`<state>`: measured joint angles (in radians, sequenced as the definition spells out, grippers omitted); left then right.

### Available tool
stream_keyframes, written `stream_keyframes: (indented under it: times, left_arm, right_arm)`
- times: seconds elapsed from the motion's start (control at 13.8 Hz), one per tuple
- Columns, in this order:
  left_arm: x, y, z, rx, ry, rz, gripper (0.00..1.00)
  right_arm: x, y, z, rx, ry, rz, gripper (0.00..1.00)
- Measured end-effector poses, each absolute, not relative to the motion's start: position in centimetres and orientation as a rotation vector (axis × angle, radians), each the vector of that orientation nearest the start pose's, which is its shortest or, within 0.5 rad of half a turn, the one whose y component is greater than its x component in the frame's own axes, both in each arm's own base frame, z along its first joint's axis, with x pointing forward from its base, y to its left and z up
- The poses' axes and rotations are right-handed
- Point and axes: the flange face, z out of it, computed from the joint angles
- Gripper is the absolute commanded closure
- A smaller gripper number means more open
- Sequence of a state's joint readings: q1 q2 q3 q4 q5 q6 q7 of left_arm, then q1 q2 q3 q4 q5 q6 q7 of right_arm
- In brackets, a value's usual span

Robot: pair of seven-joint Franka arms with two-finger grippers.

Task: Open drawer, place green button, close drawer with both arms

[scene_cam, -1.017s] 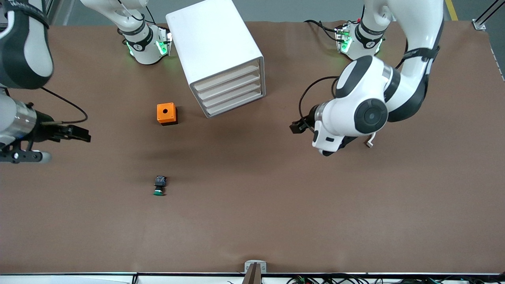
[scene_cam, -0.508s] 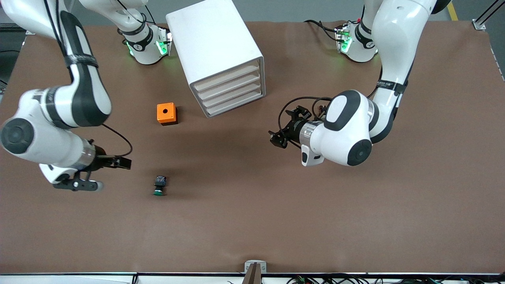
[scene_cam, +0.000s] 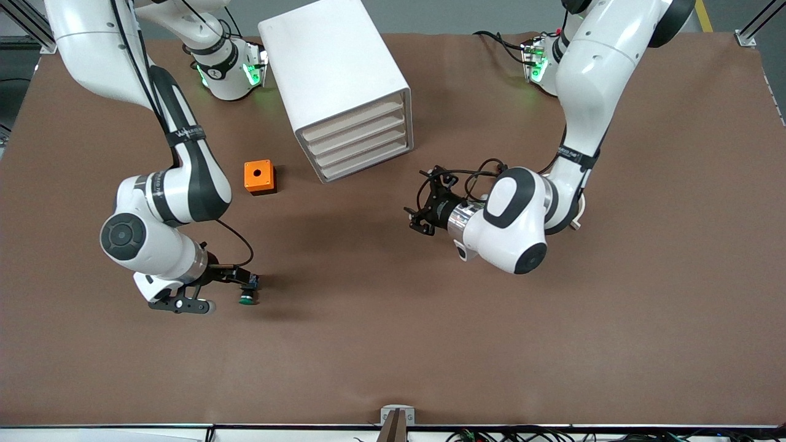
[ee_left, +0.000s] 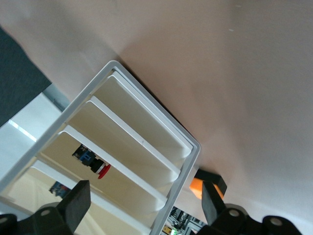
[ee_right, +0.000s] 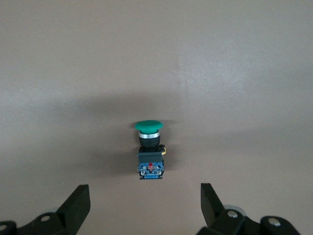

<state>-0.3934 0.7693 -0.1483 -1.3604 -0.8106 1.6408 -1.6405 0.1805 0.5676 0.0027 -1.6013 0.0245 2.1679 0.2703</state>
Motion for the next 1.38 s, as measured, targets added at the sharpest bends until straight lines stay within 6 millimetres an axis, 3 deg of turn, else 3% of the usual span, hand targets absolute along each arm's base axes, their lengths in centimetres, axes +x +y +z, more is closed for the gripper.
stream_keyframes:
  times: [0.51, 0.73, 1.02, 1.38]
  left_arm:
    - [54.0, -43.2, 22.3, -1.736, -1.839, 1.540, 0.01]
    - [53.1, -43.8, 20.1, -1.629, -1.837, 1.555, 0.01]
    - [52.2, -45.1, 20.2, -1.646, -1.811, 1.546, 0.01]
    - [51.4, -45.7, 19.8, -1.660, -1.803, 1.507, 0.01]
  right_arm:
    - [67.0, 12.1, 23.5, -3.111, 0.218, -0.044, 0.00]
    - [66.4, 12.7, 21.6, -3.111, 0.271, -0.020, 0.00]
    - [65.9, 14.2, 20.3, -3.156, 0.299, -0.023, 0.01]
    - [65.9, 13.9, 19.5, -3.168, 0.324, -0.031, 0.02]
